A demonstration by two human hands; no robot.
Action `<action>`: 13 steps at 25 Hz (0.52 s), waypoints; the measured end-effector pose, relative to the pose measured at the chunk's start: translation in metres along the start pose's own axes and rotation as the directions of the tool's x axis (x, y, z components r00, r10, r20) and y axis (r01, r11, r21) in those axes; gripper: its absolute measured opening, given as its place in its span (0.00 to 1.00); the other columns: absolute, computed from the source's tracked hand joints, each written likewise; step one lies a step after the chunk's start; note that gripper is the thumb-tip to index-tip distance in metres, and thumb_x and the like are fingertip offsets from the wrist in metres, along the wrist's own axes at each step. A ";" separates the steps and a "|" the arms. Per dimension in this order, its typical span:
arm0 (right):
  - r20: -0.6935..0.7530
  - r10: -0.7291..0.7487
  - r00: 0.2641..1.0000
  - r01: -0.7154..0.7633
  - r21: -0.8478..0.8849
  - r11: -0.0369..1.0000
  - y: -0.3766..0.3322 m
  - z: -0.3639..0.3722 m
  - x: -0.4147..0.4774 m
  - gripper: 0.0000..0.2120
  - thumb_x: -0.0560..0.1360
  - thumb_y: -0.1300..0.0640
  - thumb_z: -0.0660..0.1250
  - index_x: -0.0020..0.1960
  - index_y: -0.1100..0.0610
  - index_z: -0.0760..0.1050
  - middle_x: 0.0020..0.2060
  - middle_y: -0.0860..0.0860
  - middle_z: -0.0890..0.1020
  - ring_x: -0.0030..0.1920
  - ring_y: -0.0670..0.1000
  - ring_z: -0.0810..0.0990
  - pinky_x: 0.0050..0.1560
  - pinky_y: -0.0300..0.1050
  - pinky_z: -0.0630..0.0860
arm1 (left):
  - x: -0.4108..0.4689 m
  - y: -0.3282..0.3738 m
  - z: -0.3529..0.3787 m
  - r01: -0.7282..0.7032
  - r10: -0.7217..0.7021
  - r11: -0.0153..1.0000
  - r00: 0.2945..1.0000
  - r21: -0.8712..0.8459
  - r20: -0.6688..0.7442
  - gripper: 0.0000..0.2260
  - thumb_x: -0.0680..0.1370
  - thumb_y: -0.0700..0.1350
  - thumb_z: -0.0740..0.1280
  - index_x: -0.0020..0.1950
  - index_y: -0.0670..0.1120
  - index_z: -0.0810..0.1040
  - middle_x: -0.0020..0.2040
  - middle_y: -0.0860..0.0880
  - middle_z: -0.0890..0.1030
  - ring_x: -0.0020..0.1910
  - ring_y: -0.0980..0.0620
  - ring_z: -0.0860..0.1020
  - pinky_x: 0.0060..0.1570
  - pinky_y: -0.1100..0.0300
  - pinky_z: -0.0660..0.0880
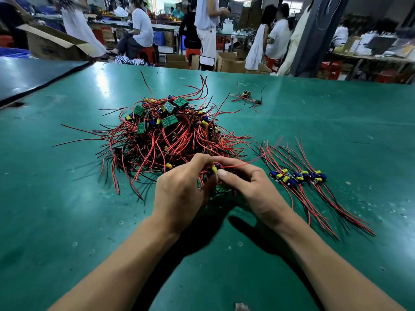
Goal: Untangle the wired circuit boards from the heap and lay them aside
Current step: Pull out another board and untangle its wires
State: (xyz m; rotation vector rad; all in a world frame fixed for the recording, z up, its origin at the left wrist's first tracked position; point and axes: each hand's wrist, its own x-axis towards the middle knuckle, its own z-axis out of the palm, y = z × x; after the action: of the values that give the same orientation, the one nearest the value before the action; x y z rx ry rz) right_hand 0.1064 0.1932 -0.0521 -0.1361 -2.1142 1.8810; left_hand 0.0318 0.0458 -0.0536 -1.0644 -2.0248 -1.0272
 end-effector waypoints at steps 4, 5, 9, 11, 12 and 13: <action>-0.081 -0.021 0.996 0.026 0.053 0.998 0.000 0.003 0.001 0.09 0.77 0.64 0.70 0.57 0.60 0.82 0.45 0.57 0.87 0.43 0.46 0.82 0.48 0.39 0.79 | -0.003 0.002 0.006 0.090 -0.086 0.987 0.996 -0.131 0.030 0.13 0.70 0.42 0.76 0.49 0.40 0.76 0.39 0.52 0.74 0.35 0.49 0.74 0.34 0.52 0.73; -0.118 -0.003 0.993 0.014 0.091 0.996 -0.001 0.002 0.002 0.08 0.78 0.64 0.69 0.56 0.62 0.82 0.44 0.56 0.87 0.42 0.46 0.83 0.45 0.37 0.79 | -0.003 0.003 0.008 0.125 -0.118 0.977 0.992 -0.170 0.052 0.15 0.69 0.42 0.77 0.49 0.40 0.75 0.42 0.52 0.73 0.37 0.50 0.73 0.36 0.54 0.72; -0.181 0.126 0.975 -0.048 0.383 0.922 -0.007 0.000 0.005 0.07 0.77 0.62 0.68 0.54 0.61 0.81 0.41 0.57 0.86 0.36 0.50 0.84 0.34 0.40 0.80 | -0.008 0.001 0.012 0.081 -0.048 0.987 0.974 -0.142 0.220 0.14 0.71 0.45 0.76 0.46 0.42 0.73 0.43 0.51 0.72 0.39 0.52 0.69 0.38 0.58 0.70; -0.199 0.129 0.971 -0.023 0.460 0.887 -0.012 -0.005 0.006 0.10 0.74 0.58 0.69 0.54 0.59 0.81 0.40 0.54 0.86 0.34 0.49 0.83 0.33 0.38 0.79 | -0.010 -0.002 0.013 0.040 -0.018 0.997 0.944 -0.061 0.329 0.11 0.73 0.46 0.74 0.44 0.42 0.75 0.42 0.49 0.76 0.42 0.49 0.72 0.41 0.53 0.71; -0.206 0.122 0.971 -0.002 0.502 0.865 -0.015 -0.008 0.006 0.11 0.73 0.56 0.69 0.54 0.58 0.81 0.40 0.53 0.86 0.34 0.48 0.82 0.34 0.38 0.78 | -0.009 -0.004 0.014 0.041 -0.031 0.999 0.940 -0.021 0.341 0.10 0.73 0.46 0.74 0.43 0.42 0.76 0.42 0.48 0.78 0.43 0.47 0.72 0.43 0.52 0.71; -0.206 0.116 0.972 0.018 0.554 0.832 -0.018 -0.012 0.006 0.11 0.73 0.55 0.68 0.53 0.58 0.82 0.40 0.52 0.85 0.34 0.48 0.81 0.35 0.38 0.78 | -0.008 -0.007 0.014 0.051 -0.051 0.999 0.942 0.008 0.332 0.08 0.73 0.45 0.74 0.43 0.43 0.77 0.42 0.47 0.79 0.44 0.46 0.73 0.44 0.52 0.71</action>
State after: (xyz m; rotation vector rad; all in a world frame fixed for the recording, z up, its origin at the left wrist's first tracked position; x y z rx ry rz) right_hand 0.1066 0.2042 -0.0318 -0.2637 -1.3555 2.2977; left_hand 0.0274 0.0522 -0.0696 -1.2615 -2.3297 -0.9214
